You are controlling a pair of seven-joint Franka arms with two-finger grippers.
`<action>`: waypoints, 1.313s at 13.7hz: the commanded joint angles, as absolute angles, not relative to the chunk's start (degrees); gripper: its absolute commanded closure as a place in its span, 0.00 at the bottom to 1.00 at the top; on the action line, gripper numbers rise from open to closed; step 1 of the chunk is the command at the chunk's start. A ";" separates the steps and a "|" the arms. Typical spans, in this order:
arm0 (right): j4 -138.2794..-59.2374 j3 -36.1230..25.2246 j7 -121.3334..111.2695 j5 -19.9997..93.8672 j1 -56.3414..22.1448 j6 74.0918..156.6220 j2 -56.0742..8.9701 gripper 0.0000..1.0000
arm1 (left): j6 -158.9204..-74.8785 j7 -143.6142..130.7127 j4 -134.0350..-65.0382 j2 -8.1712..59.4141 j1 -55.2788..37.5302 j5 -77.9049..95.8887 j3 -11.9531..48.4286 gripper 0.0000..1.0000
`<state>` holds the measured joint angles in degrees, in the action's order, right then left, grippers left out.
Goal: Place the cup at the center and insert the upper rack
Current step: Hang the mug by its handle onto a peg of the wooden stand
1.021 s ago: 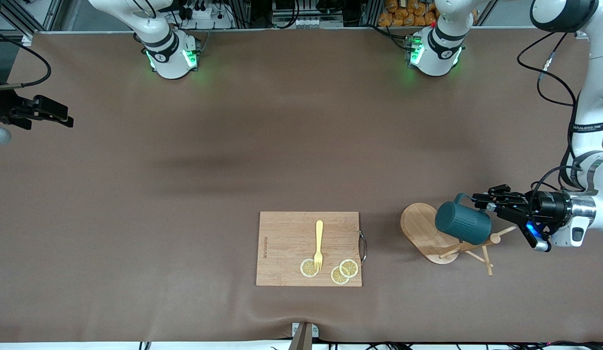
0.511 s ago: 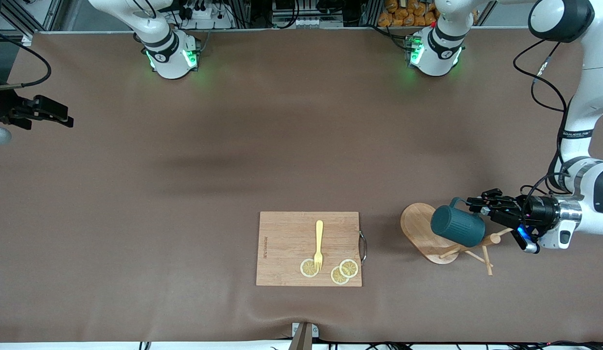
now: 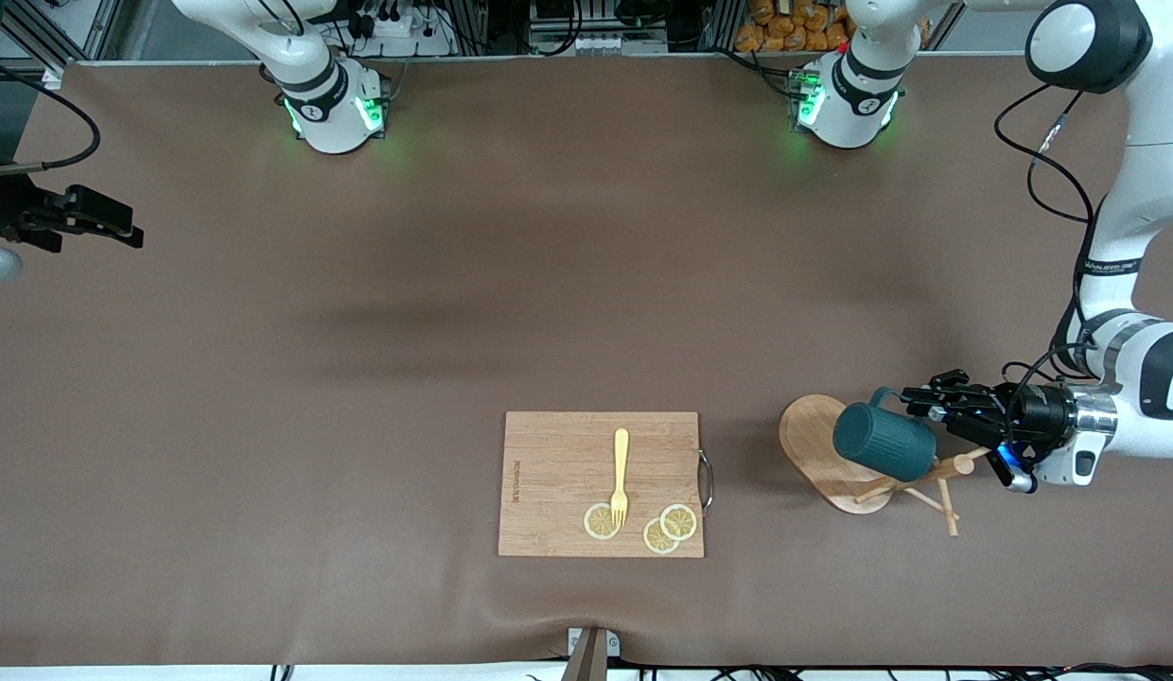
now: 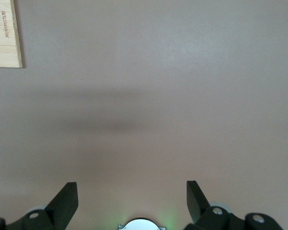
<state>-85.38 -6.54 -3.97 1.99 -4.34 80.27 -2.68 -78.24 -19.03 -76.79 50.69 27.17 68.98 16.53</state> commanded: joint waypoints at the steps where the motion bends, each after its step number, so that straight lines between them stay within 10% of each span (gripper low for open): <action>1: -85.43 -6.68 -3.25 2.11 -4.83 80.68 -2.37 0.00 | -77.34 -18.54 -76.11 51.50 27.77 70.84 16.96 1.00; 5: -85.34 -6.68 -3.16 2.11 -4.92 80.68 -2.37 0.00 | -77.34 -18.63 -76.11 51.68 27.86 70.93 16.96 1.00; 8: -85.34 -6.68 -3.25 2.11 -4.92 80.68 -2.37 0.00 | -77.34 -19.25 -76.03 51.86 28.04 71.02 16.96 0.64; 11: -85.34 -6.68 -3.16 2.11 -5.10 80.68 -2.37 0.00 | -77.34 -20.13 -76.03 51.68 28.12 71.36 17.05 0.59; 15: -85.34 -6.68 -3.16 2.11 -5.36 80.95 -2.37 0.00 | -77.26 -22.14 -75.85 51.07 28.91 71.89 17.40 0.00; 18: -85.17 -6.68 -3.16 2.02 -5.80 81.21 -2.29 0.00 | -77.17 -22.24 -75.76 50.89 29.79 72.59 17.84 0.00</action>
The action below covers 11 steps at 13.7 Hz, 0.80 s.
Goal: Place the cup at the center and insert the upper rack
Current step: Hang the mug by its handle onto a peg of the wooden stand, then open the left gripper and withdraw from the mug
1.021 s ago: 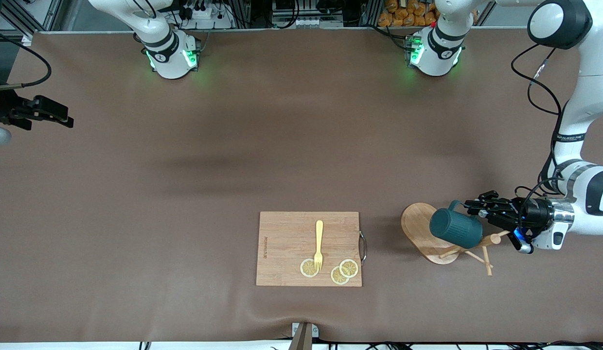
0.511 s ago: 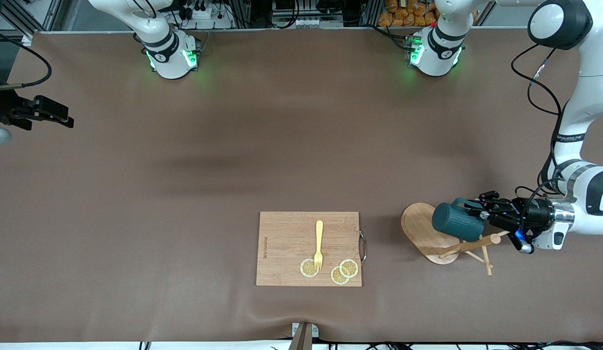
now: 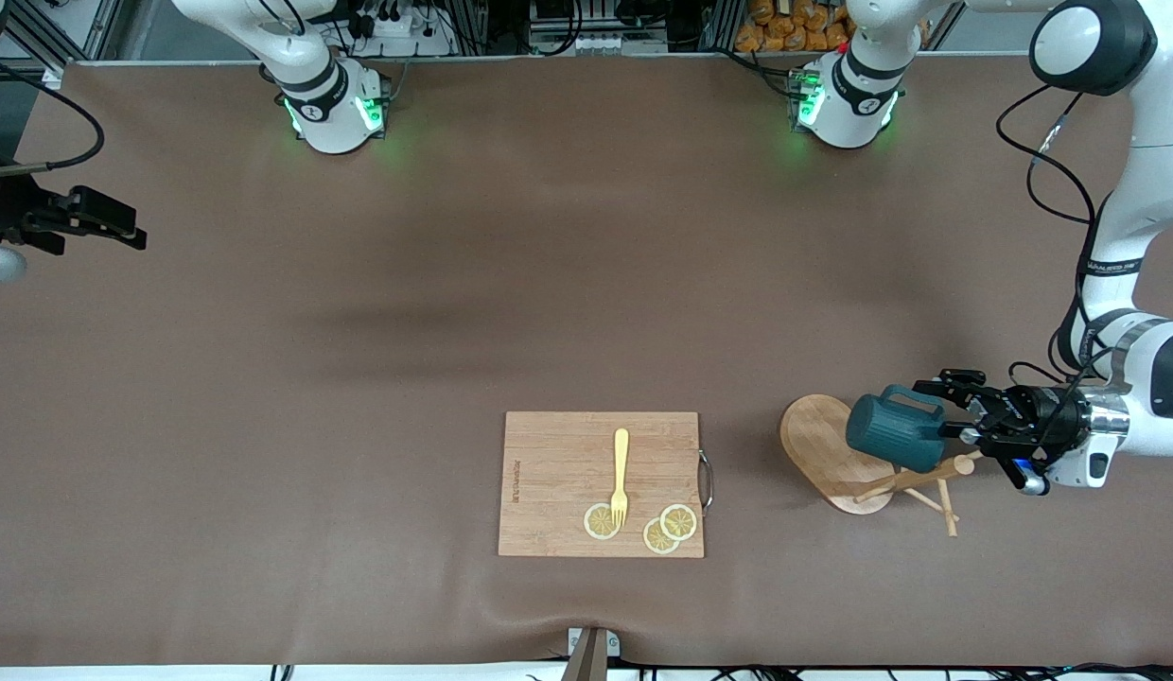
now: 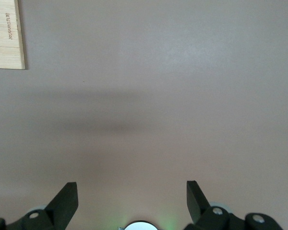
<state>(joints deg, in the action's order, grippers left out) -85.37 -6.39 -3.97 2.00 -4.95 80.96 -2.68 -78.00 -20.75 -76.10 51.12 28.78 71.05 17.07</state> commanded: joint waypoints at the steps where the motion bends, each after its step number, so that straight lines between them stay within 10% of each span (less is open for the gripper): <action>1: -85.08 -6.59 -3.16 2.02 -5.89 81.30 -2.29 0.00 | -76.73 -22.24 -75.76 50.54 29.97 73.64 17.84 0.00; 11: -85.08 -6.68 -3.16 2.02 -5.89 81.56 -2.29 0.00 | -72.77 -32.41 -75.76 43.34 35.14 76.82 22.31 0.00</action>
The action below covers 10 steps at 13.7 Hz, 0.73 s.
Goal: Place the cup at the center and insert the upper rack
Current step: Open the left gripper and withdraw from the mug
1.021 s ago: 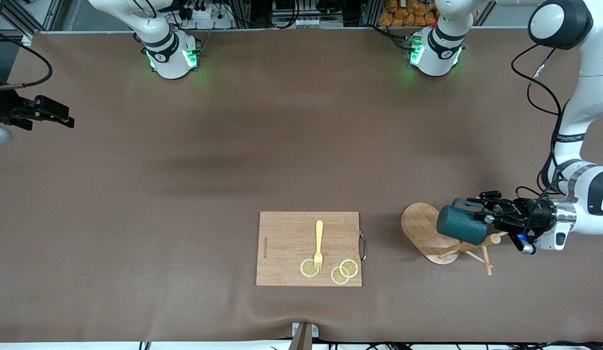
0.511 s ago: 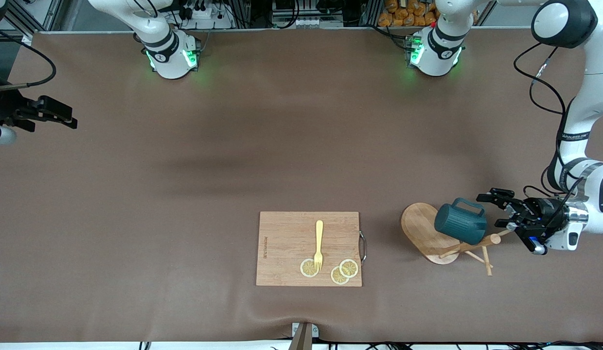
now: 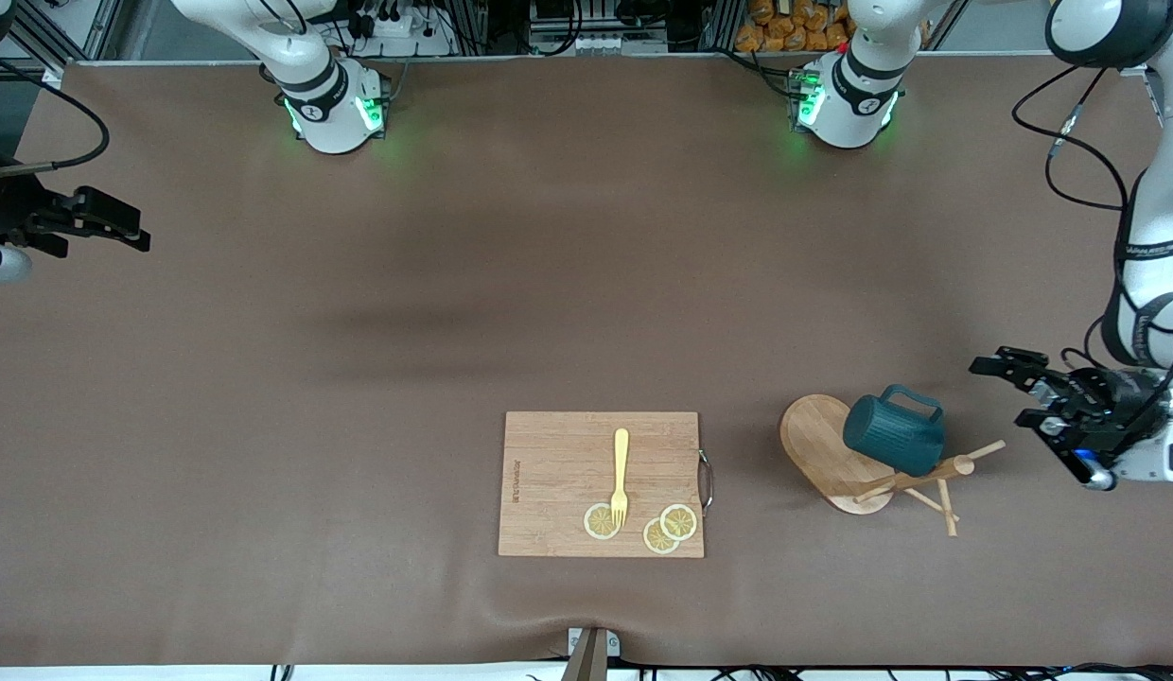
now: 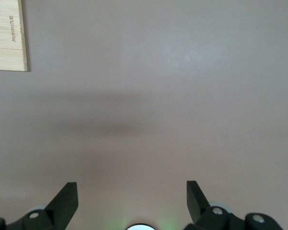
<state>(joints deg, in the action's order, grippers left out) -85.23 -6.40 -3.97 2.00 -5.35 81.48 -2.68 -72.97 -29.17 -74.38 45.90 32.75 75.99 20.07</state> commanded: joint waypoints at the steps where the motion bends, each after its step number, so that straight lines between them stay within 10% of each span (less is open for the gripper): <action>1: -85.08 -6.68 -3.16 2.02 -5.89 81.56 -2.29 0.00 | -72.77 -33.82 -75.76 42.11 36.11 76.73 23.54 0.00; 10: -85.08 -6.68 -3.16 2.02 -5.71 81.65 -2.29 0.00 | -74.18 -45.00 -75.59 29.45 36.48 74.20 21.98 0.00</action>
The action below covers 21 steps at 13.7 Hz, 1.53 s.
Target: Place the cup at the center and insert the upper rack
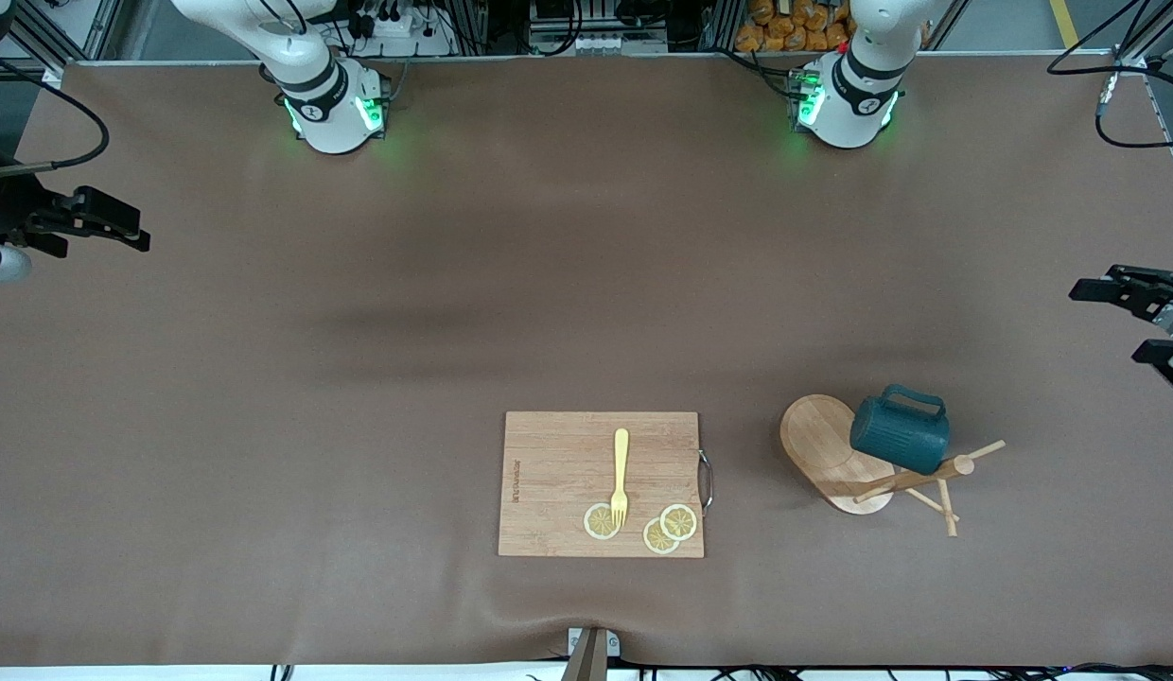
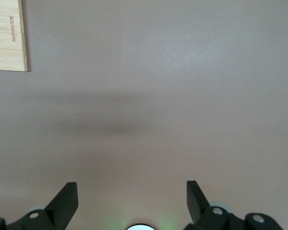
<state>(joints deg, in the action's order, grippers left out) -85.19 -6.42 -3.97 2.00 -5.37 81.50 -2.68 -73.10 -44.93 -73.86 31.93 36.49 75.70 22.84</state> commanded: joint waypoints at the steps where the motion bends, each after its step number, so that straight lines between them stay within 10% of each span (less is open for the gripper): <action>1: -85.08 -6.68 -3.16 1.93 -5.71 81.65 -2.29 0.00 | -74.53 -44.48 -75.59 29.27 36.39 71.66 22.23 0.00; 10: -84.55 -6.59 2.64 2.11 -5.71 82.35 -2.02 0.00 | -80.85 -35.26 -72.33 24.80 29.11 49.60 21.37 0.00; 21: -83.41 -6.59 2.64 1.41 -5.63 78.40 -1.93 0.00 | -82.26 -13.91 -80.22 5.12 -0.32 14.08 1.97 0.00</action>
